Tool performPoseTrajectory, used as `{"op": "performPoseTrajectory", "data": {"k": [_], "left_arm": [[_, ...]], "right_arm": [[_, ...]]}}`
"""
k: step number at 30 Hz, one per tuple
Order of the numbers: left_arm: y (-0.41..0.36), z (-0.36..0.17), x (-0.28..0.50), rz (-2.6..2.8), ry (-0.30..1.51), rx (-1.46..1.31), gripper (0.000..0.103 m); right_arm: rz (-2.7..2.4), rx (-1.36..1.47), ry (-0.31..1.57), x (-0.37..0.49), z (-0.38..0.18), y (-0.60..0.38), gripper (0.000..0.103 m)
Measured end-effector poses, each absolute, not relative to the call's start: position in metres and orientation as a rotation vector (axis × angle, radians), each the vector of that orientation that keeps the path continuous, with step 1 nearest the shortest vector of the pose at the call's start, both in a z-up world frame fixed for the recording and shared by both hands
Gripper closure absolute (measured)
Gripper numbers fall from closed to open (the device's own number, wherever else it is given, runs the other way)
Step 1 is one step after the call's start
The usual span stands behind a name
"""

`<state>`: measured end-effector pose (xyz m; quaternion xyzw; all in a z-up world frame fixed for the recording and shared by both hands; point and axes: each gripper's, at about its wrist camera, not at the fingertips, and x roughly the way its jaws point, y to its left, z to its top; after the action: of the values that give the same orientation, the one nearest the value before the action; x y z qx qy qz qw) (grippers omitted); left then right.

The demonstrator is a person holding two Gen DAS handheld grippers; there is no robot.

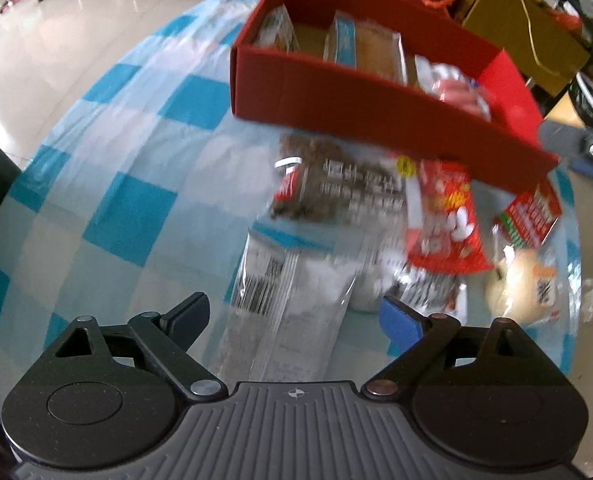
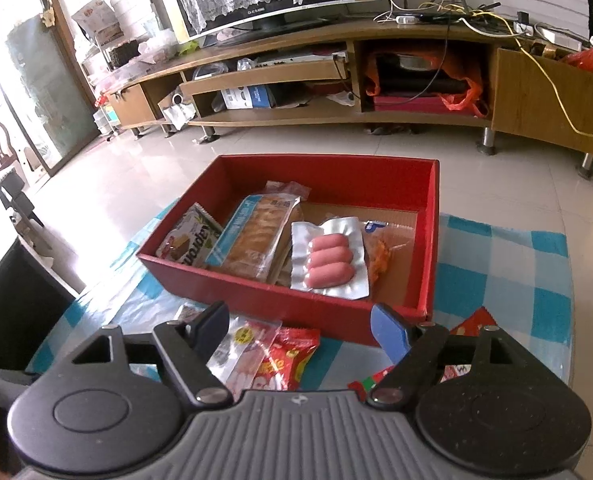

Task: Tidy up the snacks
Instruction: 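Grasp the white snack bar packet with the left tool while the right grasps the round bun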

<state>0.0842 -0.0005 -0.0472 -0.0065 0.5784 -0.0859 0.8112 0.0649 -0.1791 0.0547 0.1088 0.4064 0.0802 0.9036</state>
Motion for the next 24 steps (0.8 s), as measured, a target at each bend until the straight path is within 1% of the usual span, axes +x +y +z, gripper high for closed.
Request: {"op": "performPoseTrajectory", "data": {"k": [5, 7, 9, 10, 11, 12, 15, 20, 22, 23, 24], "left_arm": [[-0.006, -0.063, 0.082, -0.168, 1.264, 0.032, 0.007], [-0.008, -0.061, 0.078, -0.162, 1.254, 0.063, 0.011], [-0.007, -0.06, 0.074, -0.153, 1.241, 0.089, 0.023], [-0.006, -0.058, 0.072, -0.154, 1.235, 0.095, 0.027], [-0.004, -0.056, 0.071, -0.165, 1.233, 0.087, 0.035], [-0.001, -0.055, 0.07, -0.172, 1.233, 0.078, 0.038], [0.006, -0.053, 0.07, -0.185, 1.24, 0.04, 0.042], [0.007, -0.049, 0.069, -0.203, 1.241, 0.026, 0.045], [0.007, -0.049, 0.069, -0.211, 1.241, 0.03, 0.046], [0.007, -0.049, 0.069, -0.215, 1.242, 0.031, 0.046], [0.008, -0.049, 0.069, -0.216, 1.245, 0.029, 0.045]], "right_arm": [[0.171, 0.23, 0.847, 0.052, 0.054, -0.18, 0.024], [0.166, 0.229, 0.859, 0.049, 0.051, -0.184, 0.024], [0.155, 0.229, 0.876, 0.046, 0.046, -0.189, 0.024], [0.146, 0.228, 0.889, 0.045, 0.043, -0.193, 0.024], [0.136, 0.227, 0.901, 0.045, 0.04, -0.196, 0.024], [0.126, 0.225, 0.913, 0.044, 0.036, -0.199, 0.024], [0.084, 0.229, 0.969, 0.046, 0.02, -0.21, 0.024], [0.051, 0.285, 1.077, 0.049, -0.007, -0.22, 0.024], [0.08, 0.317, 1.083, 0.043, -0.007, -0.218, 0.024], [0.096, 0.327, 1.082, 0.039, -0.005, -0.215, 0.022], [0.102, 0.331, 1.086, 0.033, -0.005, -0.211, 0.021]]}}
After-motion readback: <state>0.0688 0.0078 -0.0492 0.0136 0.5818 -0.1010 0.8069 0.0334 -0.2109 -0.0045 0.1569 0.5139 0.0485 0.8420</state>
